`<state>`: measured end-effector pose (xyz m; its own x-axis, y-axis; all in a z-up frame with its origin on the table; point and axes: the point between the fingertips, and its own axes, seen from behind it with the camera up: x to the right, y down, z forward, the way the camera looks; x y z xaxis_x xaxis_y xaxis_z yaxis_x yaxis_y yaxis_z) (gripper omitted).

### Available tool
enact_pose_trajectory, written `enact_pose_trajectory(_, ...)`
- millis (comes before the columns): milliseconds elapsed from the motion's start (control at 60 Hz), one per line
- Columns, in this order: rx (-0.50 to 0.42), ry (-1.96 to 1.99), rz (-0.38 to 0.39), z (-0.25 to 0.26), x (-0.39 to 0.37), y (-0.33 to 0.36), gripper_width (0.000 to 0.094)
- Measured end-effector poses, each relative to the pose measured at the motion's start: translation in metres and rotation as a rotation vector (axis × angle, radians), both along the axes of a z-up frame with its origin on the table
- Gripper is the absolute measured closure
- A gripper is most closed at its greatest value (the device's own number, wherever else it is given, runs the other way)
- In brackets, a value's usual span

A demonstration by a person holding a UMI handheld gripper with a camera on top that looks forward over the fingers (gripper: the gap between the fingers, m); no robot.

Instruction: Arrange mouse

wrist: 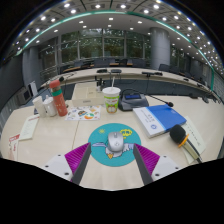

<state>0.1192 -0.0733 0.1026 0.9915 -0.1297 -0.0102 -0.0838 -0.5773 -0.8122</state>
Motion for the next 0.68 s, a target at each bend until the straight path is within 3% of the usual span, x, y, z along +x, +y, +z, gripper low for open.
enact_pose_trajectory(367,0.04,-0.062,0.03,0.089,-0.031,-0.172,0.0076)
enact_pose_trajectory(683,0.044,-0.058,0.034,0.096,-0.043,-0.207,0.0081)
